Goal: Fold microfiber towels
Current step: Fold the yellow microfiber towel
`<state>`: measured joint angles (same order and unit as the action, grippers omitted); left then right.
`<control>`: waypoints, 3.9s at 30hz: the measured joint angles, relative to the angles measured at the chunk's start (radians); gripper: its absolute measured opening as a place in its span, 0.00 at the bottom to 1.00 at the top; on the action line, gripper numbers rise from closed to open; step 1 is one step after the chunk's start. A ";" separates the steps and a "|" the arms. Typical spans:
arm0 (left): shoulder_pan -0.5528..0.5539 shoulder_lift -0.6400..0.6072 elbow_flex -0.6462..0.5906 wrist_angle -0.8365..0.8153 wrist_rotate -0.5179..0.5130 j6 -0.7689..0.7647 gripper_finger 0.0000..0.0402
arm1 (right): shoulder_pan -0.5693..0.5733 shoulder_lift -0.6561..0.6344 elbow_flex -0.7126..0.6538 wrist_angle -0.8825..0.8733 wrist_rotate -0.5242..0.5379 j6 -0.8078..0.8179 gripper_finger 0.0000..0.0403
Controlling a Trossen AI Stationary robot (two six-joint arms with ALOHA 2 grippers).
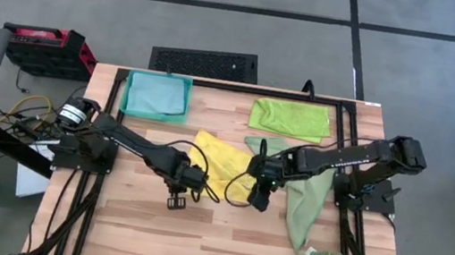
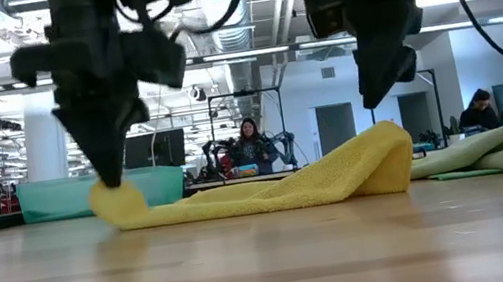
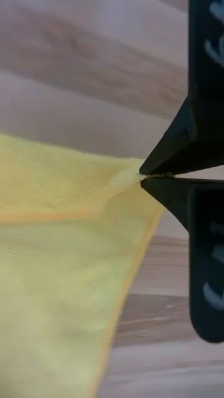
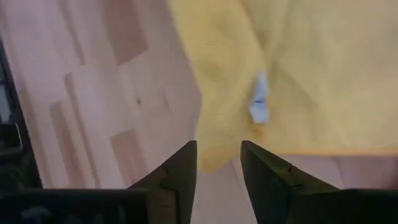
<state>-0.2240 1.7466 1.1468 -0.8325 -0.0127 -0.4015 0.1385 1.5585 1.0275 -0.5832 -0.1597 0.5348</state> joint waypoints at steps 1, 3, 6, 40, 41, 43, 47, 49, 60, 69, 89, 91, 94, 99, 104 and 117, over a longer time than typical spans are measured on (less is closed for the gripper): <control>-0.002 0.000 0.011 0.000 -0.001 0.009 0.01 | -0.012 0.000 0.000 -0.004 -0.014 0.022 0.36; -0.009 0.000 0.030 -0.002 -0.009 0.026 0.00 | -0.032 0.000 0.000 -0.007 -0.060 0.054 0.36; -0.024 0.000 0.058 -0.023 -0.055 0.049 0.00 | -0.056 0.000 -0.013 0.012 -0.127 0.076 0.36; -0.039 0.000 0.084 -0.052 -0.080 0.038 0.00 | -0.164 0.130 -0.203 0.343 -0.237 0.330 0.34; -0.039 0.000 0.084 -0.052 -0.080 0.038 0.00 | -0.165 0.131 -0.203 0.338 -0.237 0.330 0.34; -0.039 0.000 0.084 -0.053 -0.080 0.038 0.00 | -0.165 0.131 -0.203 0.339 -0.237 0.326 0.34; -0.039 0.000 0.084 -0.052 -0.080 0.038 0.00 | -0.165 0.120 -0.203 0.355 -0.237 0.316 0.34; -0.039 0.000 0.084 -0.053 -0.080 0.038 0.00 | -0.165 0.121 -0.203 0.373 -0.246 0.290 0.34; -0.039 0.000 0.084 -0.059 -0.080 0.039 0.00 | -0.134 0.182 -0.204 0.480 -0.378 0.176 0.06; -0.038 0.000 0.084 -0.109 -0.080 0.001 0.00 | -0.105 0.099 -0.200 0.485 -0.277 0.172 0.02; 0.002 -0.169 0.084 -0.145 -0.210 -0.119 0.00 | -0.097 -0.198 -0.196 0.206 -0.037 0.198 0.00; 0.016 -0.193 0.084 -0.146 -0.234 -0.126 0.00 | -0.085 -0.212 -0.196 0.174 -0.012 0.207 0.00; 0.048 -0.205 0.084 -0.145 -0.261 -0.127 0.00 | -0.067 -0.224 -0.196 0.119 0.030 0.240 0.00; 0.125 -0.193 0.084 -0.139 -0.228 -0.105 0.00 | -0.033 -0.225 -0.196 0.034 0.107 0.301 0.00; 0.200 -0.191 0.078 -0.105 -0.212 -0.042 0.00 | -0.016 -0.225 -0.196 0.008 0.182 0.330 0.00; 0.282 -0.063 0.072 -0.082 -0.182 0.013 0.00 | -0.016 -0.139 -0.196 0.008 0.241 0.332 0.00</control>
<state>0.0584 1.6832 1.2185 -0.9143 -0.1944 -0.3885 0.1223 1.4198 0.8319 -0.5752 0.0812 0.8663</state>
